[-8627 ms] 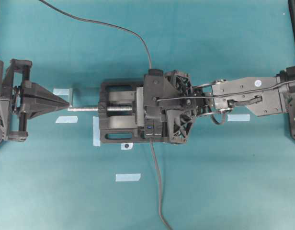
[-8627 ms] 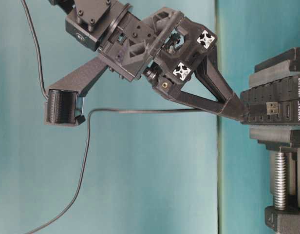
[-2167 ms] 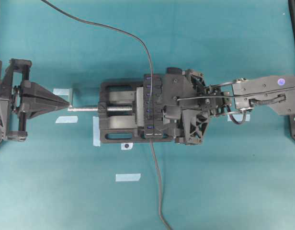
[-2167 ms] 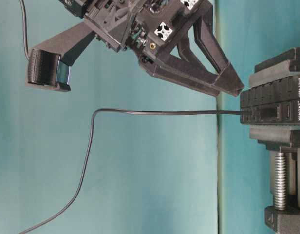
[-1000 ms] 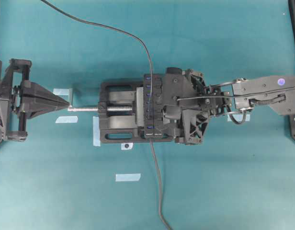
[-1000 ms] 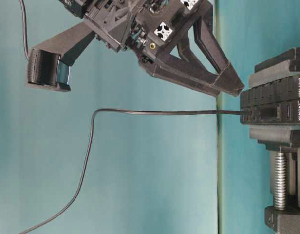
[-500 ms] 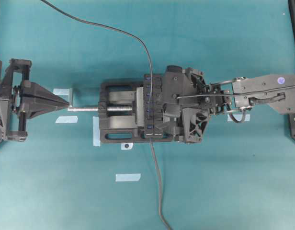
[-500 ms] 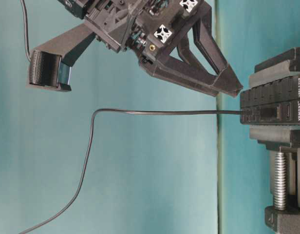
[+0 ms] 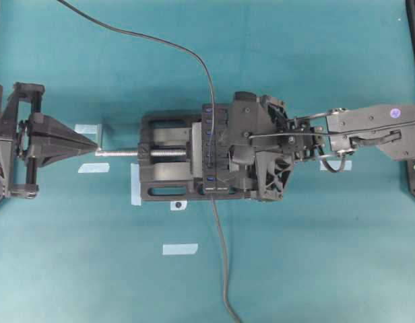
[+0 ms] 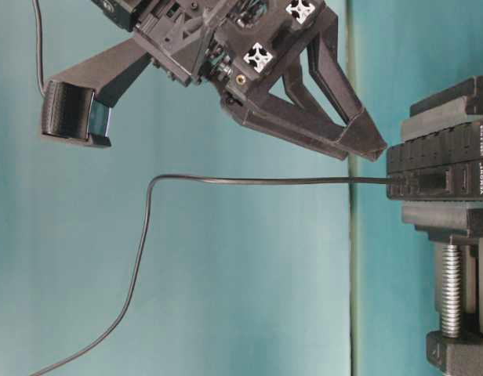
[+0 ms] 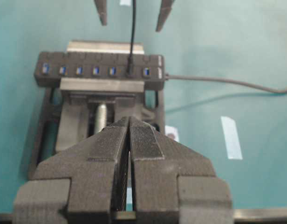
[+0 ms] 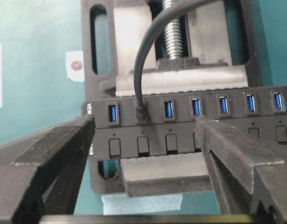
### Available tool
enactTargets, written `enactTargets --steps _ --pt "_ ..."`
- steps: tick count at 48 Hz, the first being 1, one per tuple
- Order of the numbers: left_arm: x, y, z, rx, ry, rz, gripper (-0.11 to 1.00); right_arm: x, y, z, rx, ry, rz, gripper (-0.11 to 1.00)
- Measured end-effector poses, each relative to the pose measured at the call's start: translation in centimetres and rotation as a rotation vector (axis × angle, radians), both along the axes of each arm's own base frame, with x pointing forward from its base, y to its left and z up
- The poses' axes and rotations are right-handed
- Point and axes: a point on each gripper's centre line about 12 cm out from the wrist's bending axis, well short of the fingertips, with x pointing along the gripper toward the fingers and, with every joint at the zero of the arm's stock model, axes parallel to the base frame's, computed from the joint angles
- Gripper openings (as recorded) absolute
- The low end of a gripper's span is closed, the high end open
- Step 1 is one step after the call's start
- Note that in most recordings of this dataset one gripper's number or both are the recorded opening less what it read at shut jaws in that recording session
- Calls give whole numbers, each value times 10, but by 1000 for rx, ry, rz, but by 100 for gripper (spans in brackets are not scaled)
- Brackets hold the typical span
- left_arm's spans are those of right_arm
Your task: Insert the USB into the second port from the front of the fixed hub.
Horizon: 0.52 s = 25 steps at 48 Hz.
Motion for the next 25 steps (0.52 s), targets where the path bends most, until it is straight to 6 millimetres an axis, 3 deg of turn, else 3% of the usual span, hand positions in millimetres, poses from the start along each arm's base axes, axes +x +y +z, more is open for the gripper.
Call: enactTargets --steps 25 --pt "0 0 0 0 0 2 0 1 0 -4 0 11 0 88"
